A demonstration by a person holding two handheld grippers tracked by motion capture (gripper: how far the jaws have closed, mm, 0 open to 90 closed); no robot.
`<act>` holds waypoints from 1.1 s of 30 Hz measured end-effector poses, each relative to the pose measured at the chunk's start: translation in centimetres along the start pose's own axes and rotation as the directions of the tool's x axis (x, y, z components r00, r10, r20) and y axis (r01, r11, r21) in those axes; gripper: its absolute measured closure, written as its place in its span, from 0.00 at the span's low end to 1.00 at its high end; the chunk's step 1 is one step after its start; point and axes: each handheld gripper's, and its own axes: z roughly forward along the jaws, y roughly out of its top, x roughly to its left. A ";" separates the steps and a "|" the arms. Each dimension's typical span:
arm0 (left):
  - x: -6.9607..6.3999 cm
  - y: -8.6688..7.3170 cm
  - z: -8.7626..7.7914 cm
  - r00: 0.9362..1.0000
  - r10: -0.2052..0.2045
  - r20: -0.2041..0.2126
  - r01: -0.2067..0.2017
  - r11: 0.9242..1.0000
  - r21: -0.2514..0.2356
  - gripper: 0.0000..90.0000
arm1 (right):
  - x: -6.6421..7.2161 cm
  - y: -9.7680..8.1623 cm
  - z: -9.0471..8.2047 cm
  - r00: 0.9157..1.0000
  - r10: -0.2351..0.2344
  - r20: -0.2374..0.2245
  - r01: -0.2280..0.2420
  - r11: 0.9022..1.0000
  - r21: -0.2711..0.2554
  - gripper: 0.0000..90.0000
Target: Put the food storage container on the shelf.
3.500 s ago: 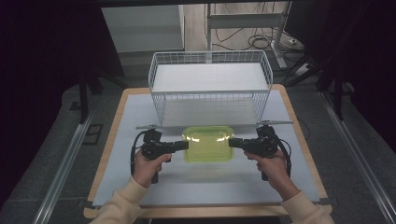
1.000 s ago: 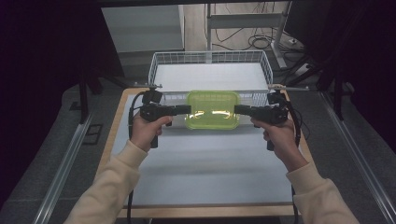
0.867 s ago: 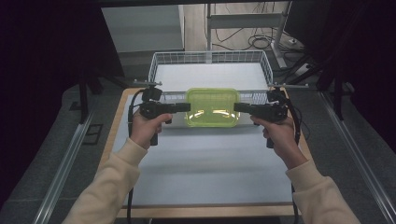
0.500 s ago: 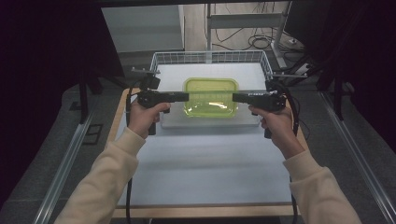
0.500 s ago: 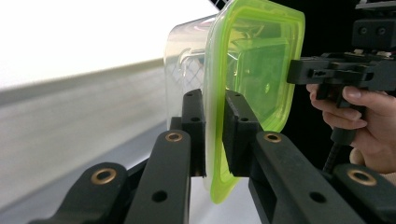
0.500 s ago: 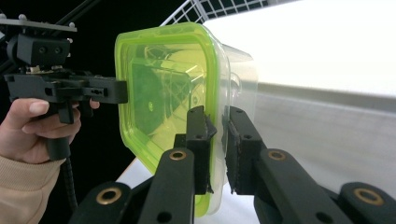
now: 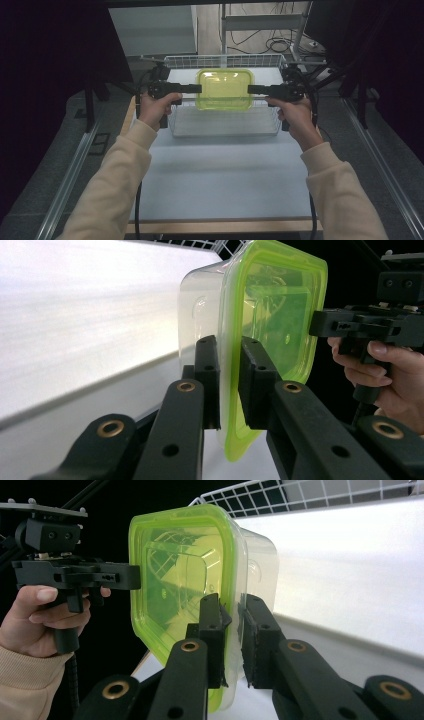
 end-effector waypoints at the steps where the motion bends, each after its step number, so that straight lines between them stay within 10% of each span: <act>1: 0.1 0.2 0.1 1.000 0.008 -0.006 -0.008 1.000 0.001 0.89 | -0.3 0.4 0.1 1.000 -0.001 -0.002 0.001 1.000 0.003 0.90; 24: 3.1 2.7 3.6 0.996 -0.078 -0.053 0.078 0.997 -0.020 0.89 | -4.5 3.2 3.3 0.994 0.102 0.051 -0.102 0.995 0.007 0.89; 33: 3.8 3.5 4.5 0.992 -0.093 -0.086 0.089 0.995 -0.055 0.88 | -4.9 4.2 4.5 0.991 0.066 0.113 -0.065 0.998 -0.012 0.87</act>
